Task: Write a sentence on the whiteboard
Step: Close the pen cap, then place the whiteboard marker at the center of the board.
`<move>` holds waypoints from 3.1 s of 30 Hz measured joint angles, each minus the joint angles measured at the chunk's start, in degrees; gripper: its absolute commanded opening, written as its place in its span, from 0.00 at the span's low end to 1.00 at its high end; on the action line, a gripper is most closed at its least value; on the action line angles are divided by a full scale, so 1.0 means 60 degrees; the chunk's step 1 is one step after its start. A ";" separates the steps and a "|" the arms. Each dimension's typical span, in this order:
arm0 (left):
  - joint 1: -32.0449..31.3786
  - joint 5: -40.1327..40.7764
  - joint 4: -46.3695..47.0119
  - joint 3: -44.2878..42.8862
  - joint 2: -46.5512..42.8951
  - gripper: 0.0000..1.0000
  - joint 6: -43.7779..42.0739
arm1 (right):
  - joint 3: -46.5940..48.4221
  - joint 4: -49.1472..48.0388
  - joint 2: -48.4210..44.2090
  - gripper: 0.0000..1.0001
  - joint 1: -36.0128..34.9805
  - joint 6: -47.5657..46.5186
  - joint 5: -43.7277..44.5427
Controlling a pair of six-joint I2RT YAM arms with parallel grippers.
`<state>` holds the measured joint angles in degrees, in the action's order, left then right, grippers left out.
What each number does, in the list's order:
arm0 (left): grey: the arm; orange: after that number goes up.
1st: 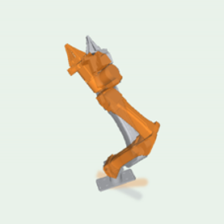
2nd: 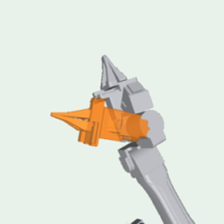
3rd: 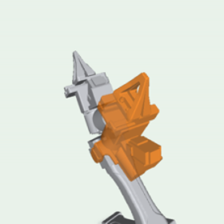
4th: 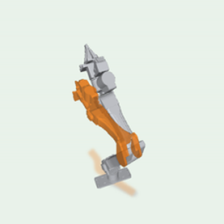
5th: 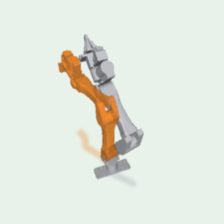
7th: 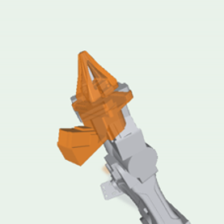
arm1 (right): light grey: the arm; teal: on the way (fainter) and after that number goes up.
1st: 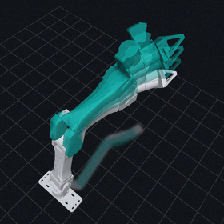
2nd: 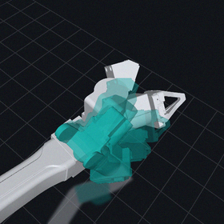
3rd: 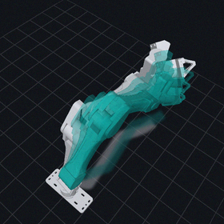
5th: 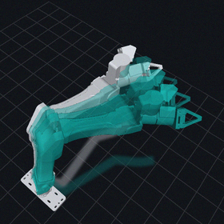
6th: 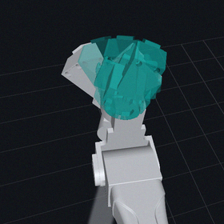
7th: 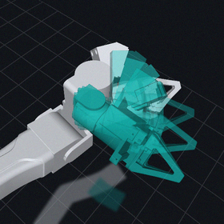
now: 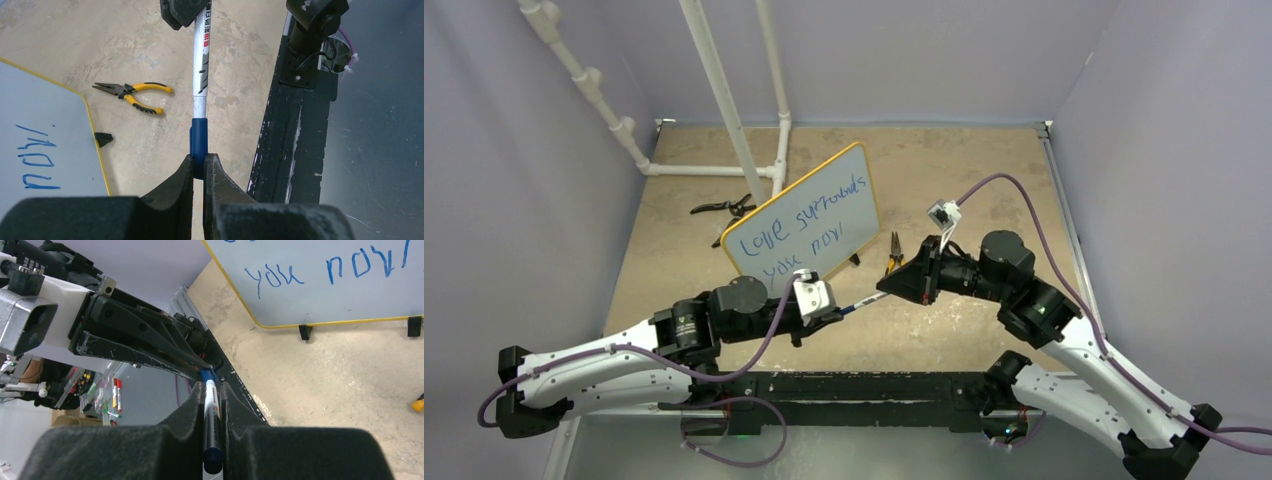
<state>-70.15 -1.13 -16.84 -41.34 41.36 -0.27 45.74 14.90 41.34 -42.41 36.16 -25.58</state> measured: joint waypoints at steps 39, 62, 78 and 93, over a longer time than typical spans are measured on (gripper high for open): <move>0.0004 -0.0437 -0.0907 -0.0579 -0.0346 0.69 0.0838 | -0.3129 -0.7216 0.2794 0.00 0.0259 0.2543 -0.3716; 0.0004 -0.0535 -0.1861 -0.0601 0.0954 0.56 0.1960 | -0.2550 -0.6590 0.2080 0.00 0.0270 0.2157 -0.3770; 0.0066 -0.0663 -0.1719 -0.0503 0.0871 0.00 0.1956 | -0.2470 -0.6342 0.2186 0.00 0.0331 0.1767 -0.3657; 0.0055 -0.0375 -0.2452 0.0051 0.0627 0.00 0.1829 | -0.2466 -0.6681 0.3413 0.00 -0.0863 0.1402 -0.2688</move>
<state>-69.82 -3.38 -31.55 -41.04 45.12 10.70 30.94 -25.19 61.82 -47.59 44.58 -41.71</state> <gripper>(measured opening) 0.107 0.113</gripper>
